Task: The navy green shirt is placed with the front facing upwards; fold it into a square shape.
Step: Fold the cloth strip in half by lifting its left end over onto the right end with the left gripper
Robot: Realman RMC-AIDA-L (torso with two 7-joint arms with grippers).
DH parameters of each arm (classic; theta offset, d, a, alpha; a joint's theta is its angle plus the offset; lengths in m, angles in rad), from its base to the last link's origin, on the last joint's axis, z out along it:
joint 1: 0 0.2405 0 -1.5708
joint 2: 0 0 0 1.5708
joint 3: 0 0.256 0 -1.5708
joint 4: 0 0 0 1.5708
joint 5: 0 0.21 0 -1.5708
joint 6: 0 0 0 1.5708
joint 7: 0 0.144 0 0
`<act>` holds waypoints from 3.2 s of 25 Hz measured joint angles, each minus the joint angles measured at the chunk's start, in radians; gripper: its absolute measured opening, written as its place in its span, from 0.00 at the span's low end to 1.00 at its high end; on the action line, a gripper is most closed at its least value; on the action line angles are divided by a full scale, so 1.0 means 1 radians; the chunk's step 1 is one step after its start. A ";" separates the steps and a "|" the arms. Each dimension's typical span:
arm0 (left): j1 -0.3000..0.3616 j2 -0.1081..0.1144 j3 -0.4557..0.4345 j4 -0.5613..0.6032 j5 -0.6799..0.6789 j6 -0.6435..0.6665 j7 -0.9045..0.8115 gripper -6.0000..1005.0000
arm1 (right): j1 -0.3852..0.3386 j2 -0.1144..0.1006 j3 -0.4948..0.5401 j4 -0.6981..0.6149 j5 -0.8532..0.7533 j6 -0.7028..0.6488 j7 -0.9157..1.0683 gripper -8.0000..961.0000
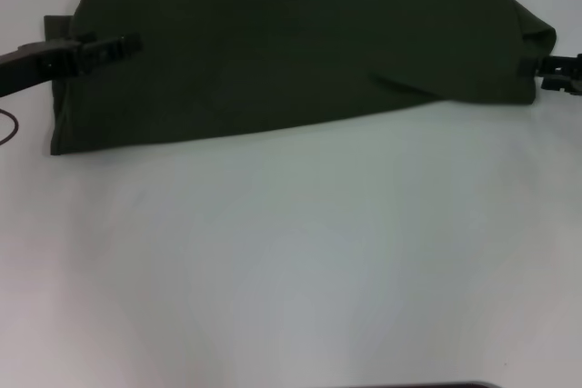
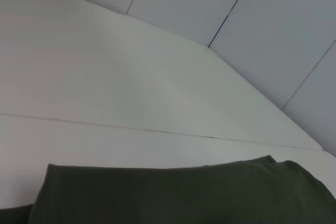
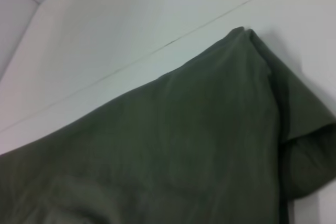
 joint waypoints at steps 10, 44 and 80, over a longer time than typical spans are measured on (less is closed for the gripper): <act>-0.007 0.002 0.010 -0.001 0.000 -0.001 -0.004 0.92 | 0.016 0.022 -0.032 0.000 0.000 0.068 -0.001 0.76; -0.016 0.006 0.012 0.000 0.000 -0.014 -0.011 0.92 | 0.061 0.049 -0.043 0.041 0.000 0.176 0.000 0.23; -0.034 0.053 0.015 0.086 0.364 0.015 -0.287 0.92 | 0.051 0.044 -0.035 0.034 0.007 0.166 -0.003 0.03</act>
